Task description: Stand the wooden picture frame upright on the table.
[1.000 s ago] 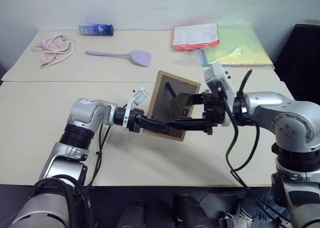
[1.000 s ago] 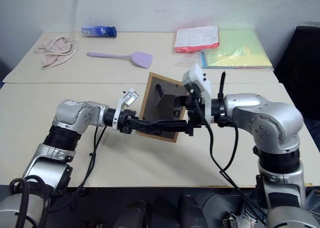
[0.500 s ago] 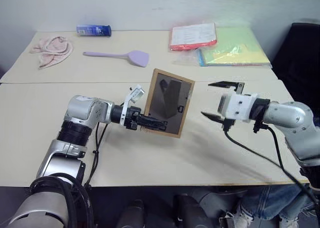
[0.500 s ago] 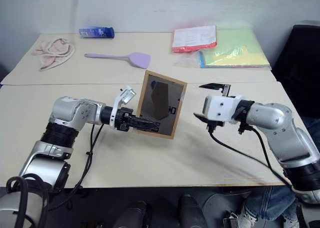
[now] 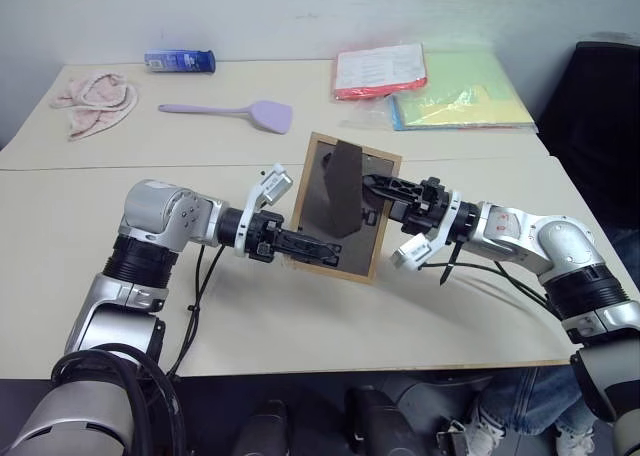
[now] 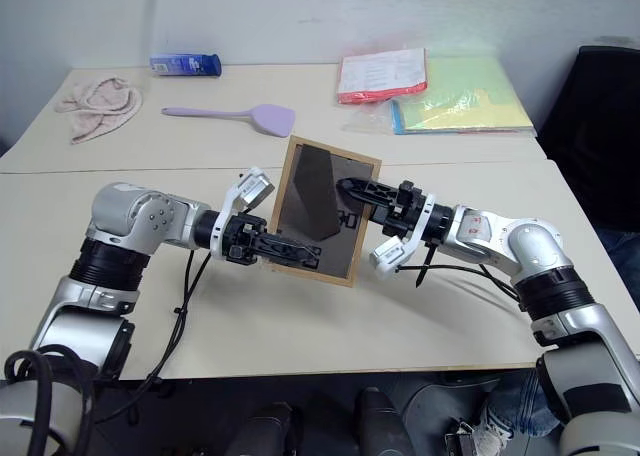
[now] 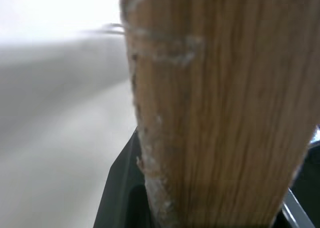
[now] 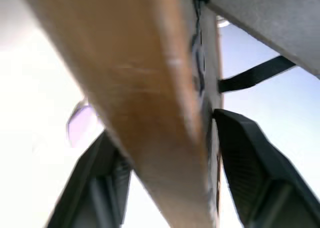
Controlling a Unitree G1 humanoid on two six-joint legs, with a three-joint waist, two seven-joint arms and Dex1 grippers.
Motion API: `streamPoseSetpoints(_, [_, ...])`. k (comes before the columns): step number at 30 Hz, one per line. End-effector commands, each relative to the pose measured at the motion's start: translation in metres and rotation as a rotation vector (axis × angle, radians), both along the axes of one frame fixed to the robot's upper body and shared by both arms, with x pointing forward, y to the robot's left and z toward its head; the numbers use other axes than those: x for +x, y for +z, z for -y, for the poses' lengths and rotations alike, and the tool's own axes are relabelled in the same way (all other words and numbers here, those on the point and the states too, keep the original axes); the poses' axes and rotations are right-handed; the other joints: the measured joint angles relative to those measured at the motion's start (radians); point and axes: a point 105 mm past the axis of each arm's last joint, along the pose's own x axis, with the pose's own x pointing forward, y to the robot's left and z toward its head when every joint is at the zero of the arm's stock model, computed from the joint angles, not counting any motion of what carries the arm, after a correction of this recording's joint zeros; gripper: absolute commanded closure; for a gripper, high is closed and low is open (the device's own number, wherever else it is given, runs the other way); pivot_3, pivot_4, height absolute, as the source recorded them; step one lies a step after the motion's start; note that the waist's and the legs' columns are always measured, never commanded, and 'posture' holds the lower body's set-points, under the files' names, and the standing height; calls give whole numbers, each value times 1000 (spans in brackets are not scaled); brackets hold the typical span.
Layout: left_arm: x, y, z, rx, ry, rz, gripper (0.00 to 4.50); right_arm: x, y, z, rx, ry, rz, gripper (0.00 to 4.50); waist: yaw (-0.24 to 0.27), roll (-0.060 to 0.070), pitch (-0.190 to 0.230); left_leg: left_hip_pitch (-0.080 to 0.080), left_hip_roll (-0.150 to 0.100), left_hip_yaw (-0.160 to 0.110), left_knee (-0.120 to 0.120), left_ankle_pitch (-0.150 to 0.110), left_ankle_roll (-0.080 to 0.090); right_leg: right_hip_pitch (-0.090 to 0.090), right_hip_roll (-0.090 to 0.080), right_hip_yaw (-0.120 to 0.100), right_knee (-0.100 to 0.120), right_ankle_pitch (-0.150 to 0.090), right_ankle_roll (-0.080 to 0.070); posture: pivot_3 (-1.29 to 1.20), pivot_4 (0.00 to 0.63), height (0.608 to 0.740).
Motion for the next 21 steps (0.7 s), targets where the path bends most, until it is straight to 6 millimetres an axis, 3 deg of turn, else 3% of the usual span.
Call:
streamPoseSetpoints(1, [0, 17, -5, -9, -2, 98, 3354, 1, -4, 9, -35, -8, -13, 2902, 0, 0, 0, 0, 0, 0, 0, 0, 0, 0, 0, 0, 0, 0, 0, 0, 150, 740])
streamPoseSetpoints(5, [5, 17, -12, 4, 31, 112, 3354, -4, 3, 9, -6, 22, -19, 2956, -4, 0, 0, 1, 0, 0, 0, 0, 0, 0, 1, 0, 0, 0, 0, 0, 150, 740])
streamPoseSetpoints(11, [22, 19, -54, 59, 185, 260, 1409, -13, 3, 1, 4, 78, -93, 3233, -22, 0, 0, 1, 1, 0, -1, 0, 0, 1, 1, 0, 1, 0, 0, 0, 150, 740])
streamPoseSetpoints(15, [14, 54, -104, 33, 308, 413, 166, -12, 5, -2, 45, 96, -209, 3233, -48, 0, 0, 2, 1, -1, -2, 0, 0, 0, 2, 0, 1, 0, 0, 0, 150, 740])
streamPoseSetpoints(18, [-4, 65, -123, 57, 327, 543, 0, -11, 5, -2, 104, 110, -337, 3234, -57, 0, 0, 2, 2, -1, -3, 0, 0, 1, 1, 1, 0, 0, 0, 0, 150, 740])
streamPoseSetpoints(21, [-23, 69, -129, 56, 332, 643, 0, -8, 4, -5, 237, 126, -576, 3234, -54, 0, 0, 2, 2, -2, -2, -1, 1, 4, 0, 0, -2, 0, 0, 0, 150, 740])
